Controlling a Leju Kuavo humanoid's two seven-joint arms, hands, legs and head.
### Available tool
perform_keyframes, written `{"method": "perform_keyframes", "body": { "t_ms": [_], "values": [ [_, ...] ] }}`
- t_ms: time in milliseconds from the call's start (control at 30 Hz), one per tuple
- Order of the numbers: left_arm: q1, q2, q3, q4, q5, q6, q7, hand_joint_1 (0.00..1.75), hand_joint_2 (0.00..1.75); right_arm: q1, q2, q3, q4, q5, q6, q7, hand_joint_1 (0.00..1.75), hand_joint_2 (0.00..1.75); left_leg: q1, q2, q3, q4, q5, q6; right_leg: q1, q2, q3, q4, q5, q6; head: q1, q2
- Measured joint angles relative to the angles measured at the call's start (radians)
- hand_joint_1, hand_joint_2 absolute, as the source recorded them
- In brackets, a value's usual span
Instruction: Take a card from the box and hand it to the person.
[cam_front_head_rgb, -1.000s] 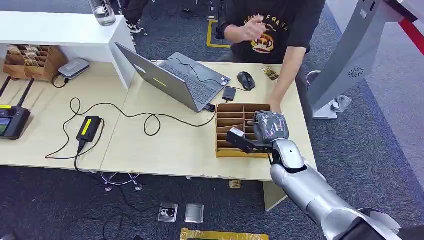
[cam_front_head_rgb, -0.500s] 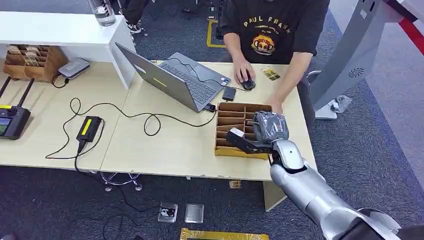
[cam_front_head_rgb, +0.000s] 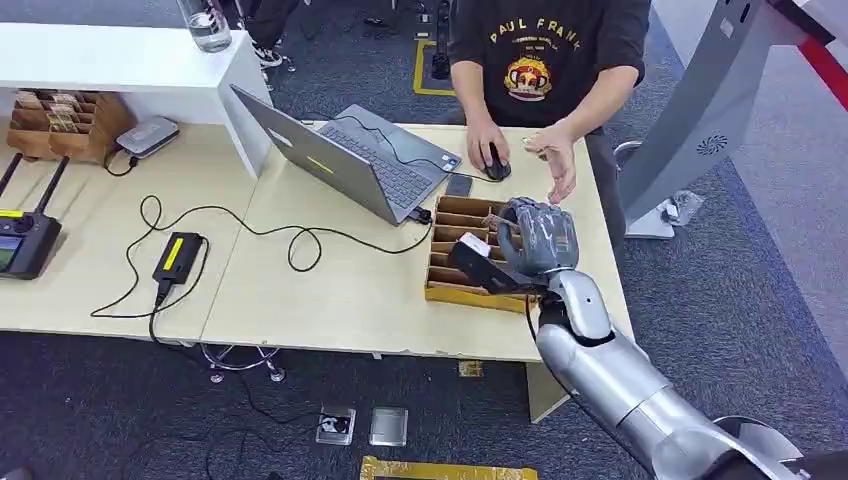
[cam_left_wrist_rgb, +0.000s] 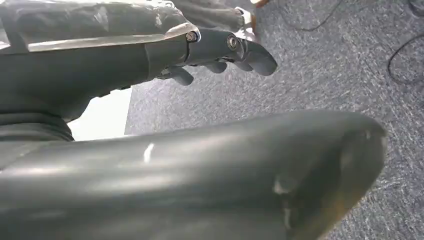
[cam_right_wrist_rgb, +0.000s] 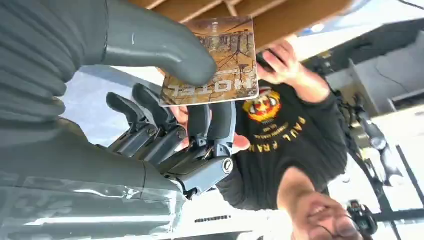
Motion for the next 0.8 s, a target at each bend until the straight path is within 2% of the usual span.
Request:
{"method": "perform_keyframes", "body": {
  "t_ms": [200, 333, 400, 633, 800],
  "values": [
    [0.0, 0.001, 0.0, 0.0, -0.002, 0.0, -0.002, 0.0, 0.0, 0.022, -0.024, -0.022, -0.123, 0.002, 0.03, 0.023, 1.73, 1.75, 0.0, 0.0, 0.0, 0.0, 0.0, 0.0, 0.0, 0.0, 0.0, 0.0, 0.0, 0.0, 0.0, 0.0],
    [-0.001, 0.001, -0.001, 0.0, -0.013, -0.005, 0.002, 0.0, 0.0, 0.012, -0.032, -0.034, -0.149, 0.005, 0.08, 0.024, 1.75, 1.75, 0.0, 0.0, 0.0, 0.0, 0.0, 0.0, 0.0, 0.0, 0.0, 0.0, 0.0, 0.0, 0.0, 0.0],
    [-0.003, 0.001, -0.004, 0.0, -0.021, -0.006, 0.003, 0.0, 0.0, -0.008, -0.032, -0.034, -0.142, 0.011, 0.102, 0.021, 1.75, 1.75, 0.0, 0.0, 0.0, 0.0, 0.0, 0.0, 0.0, 0.0, 0.0, 0.0, 0.0, 0.0, 0.0, 0.0],
    [-0.014, 0.001, -0.023, 0.0, -0.053, -0.018, 0.019, 0.0, 0.0, -0.117, -0.001, -0.031, -0.039, 0.018, 0.112, -0.007, 1.75, 1.75, 0.0, 0.0, 0.0, 0.0, 0.0, 0.0, 0.0, 0.0, 0.0, 0.0, 0.0, 0.0, -0.001, 0.0],
    [-0.019, 0.001, -0.036, 0.0, -0.057, -0.018, 0.02, 0.0, 0.0, -0.15, 0.017, -0.028, 0.014, 0.016, 0.112, -0.012, 1.75, 1.75, 0.0, 0.0, -0.001, 0.0, 0.0, 0.0, 0.0, 0.0, 0.0, 0.0, 0.0, 0.0, 0.0, 0.0]
  ]
}}
